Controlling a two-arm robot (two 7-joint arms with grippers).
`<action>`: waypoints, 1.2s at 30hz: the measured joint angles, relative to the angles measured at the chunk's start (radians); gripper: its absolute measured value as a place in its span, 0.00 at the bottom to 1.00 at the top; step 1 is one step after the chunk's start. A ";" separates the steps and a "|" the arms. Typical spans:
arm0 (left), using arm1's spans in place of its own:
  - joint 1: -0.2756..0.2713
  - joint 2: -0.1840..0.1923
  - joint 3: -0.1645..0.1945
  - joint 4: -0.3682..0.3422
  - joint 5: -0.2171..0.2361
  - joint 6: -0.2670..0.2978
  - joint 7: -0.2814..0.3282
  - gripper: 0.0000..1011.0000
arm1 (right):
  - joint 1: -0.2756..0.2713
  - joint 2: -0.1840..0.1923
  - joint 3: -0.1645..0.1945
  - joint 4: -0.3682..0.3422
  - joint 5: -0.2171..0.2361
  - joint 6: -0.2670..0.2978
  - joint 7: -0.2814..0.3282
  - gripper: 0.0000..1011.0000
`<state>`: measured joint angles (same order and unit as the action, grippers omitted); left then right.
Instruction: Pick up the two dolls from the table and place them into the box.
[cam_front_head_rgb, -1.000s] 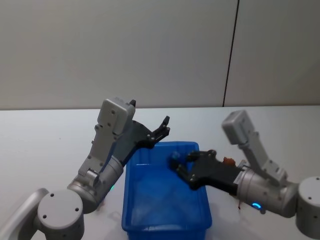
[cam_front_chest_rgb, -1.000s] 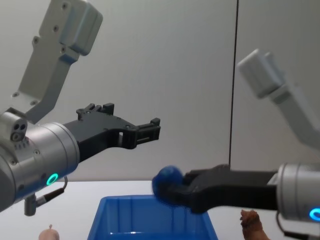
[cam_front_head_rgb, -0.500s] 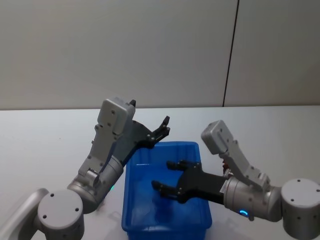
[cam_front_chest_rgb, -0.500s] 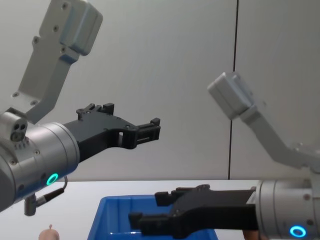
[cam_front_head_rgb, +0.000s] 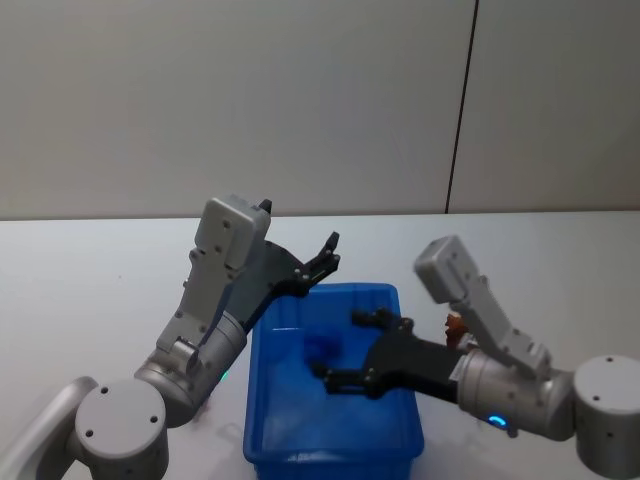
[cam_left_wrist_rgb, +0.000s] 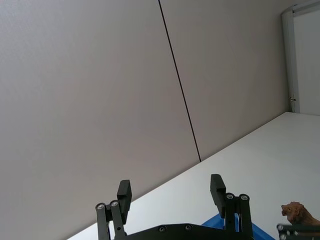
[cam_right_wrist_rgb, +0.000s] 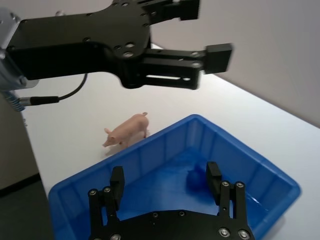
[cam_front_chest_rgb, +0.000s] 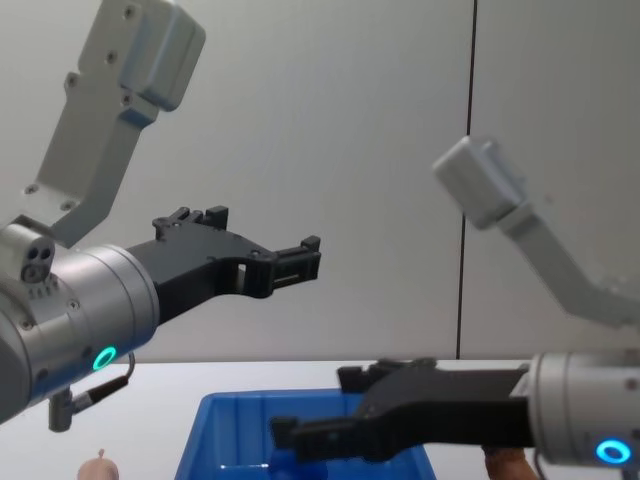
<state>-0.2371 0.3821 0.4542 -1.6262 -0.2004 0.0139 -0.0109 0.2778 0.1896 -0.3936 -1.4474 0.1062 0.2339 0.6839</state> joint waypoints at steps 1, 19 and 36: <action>0.000 0.000 0.000 0.000 0.000 0.000 0.000 0.99 | -0.004 0.006 0.005 -0.008 0.006 -0.001 -0.010 0.99; 0.000 0.000 0.000 0.000 0.000 0.000 0.000 0.99 | -0.097 0.109 0.080 -0.137 0.101 0.001 -0.196 0.99; 0.000 0.000 0.000 0.000 0.000 0.000 0.000 0.99 | -0.224 0.206 0.147 -0.247 0.182 0.046 -0.433 0.99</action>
<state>-0.2371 0.3821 0.4542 -1.6262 -0.2004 0.0139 -0.0109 0.0538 0.3954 -0.2464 -1.6949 0.2885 0.2804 0.2509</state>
